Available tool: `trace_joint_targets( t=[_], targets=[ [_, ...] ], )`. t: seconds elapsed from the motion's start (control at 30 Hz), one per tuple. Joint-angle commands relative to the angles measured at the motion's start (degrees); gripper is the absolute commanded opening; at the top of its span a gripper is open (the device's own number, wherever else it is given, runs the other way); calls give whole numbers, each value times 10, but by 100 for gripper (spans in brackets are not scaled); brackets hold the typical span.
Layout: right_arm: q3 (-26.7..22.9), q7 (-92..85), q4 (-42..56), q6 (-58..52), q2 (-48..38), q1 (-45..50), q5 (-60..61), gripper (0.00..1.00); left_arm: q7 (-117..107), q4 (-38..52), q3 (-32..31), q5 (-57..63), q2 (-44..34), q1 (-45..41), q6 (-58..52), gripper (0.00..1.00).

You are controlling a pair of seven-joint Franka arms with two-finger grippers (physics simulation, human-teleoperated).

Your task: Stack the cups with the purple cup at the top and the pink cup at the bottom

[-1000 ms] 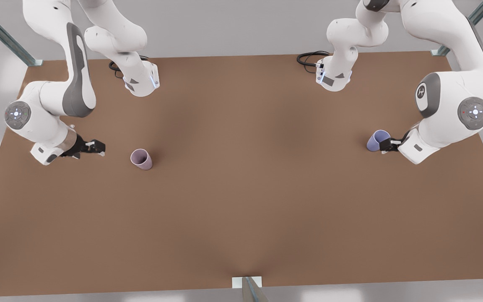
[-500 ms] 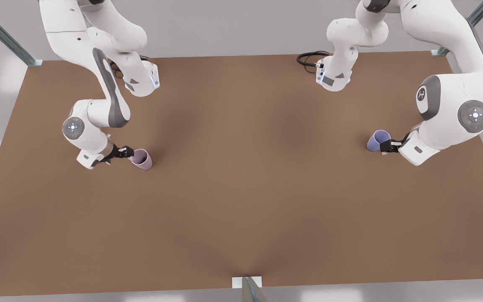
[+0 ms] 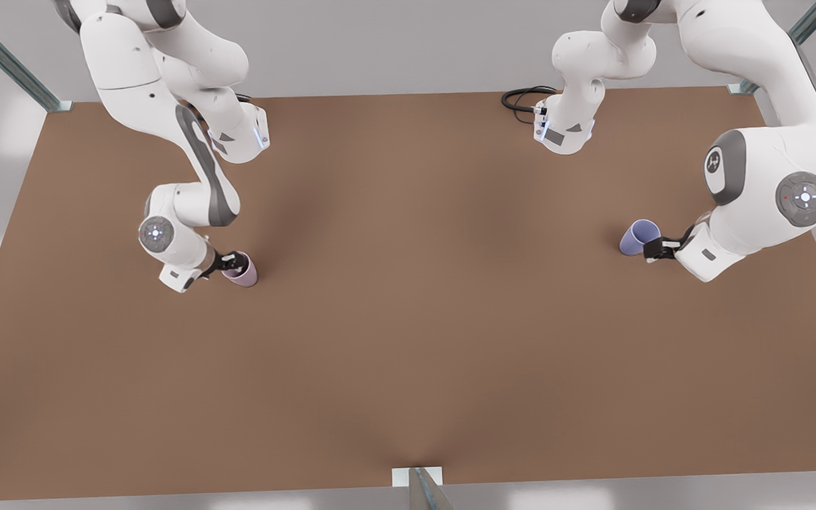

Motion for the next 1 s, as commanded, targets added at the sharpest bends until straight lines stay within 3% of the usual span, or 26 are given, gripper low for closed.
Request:
trace_joint_targets(
  t=[0.0,0.23,0.3,0.43,0.57,0.7,0.97],
  targets=[
    [0,0,-1,4,1,0,0,78,0,0,0,0,0,0,0,100],
    [0,-1,-5,14,17,0,0,34,0,-1,3,0,-2,1,1,100],
    [0,-4,-5,18,21,1,0,21,1,-37,3,-2,-16,3,32,100],
    [8,-4,-3,18,20,0,0,21,-1,-118,22,-4,-52,4,73,100],
    [8,-4,-1,16,16,0,0,21,-1,-257,50,-5,-92,4,176,100],
    [8,-4,-1,13,12,0,0,21,3,-321,76,-7,-95,4,249,100],
    [15,5,1,9,-8,1,0,21,5,-379,122,-7,-90,4,275,100]
  ],
)
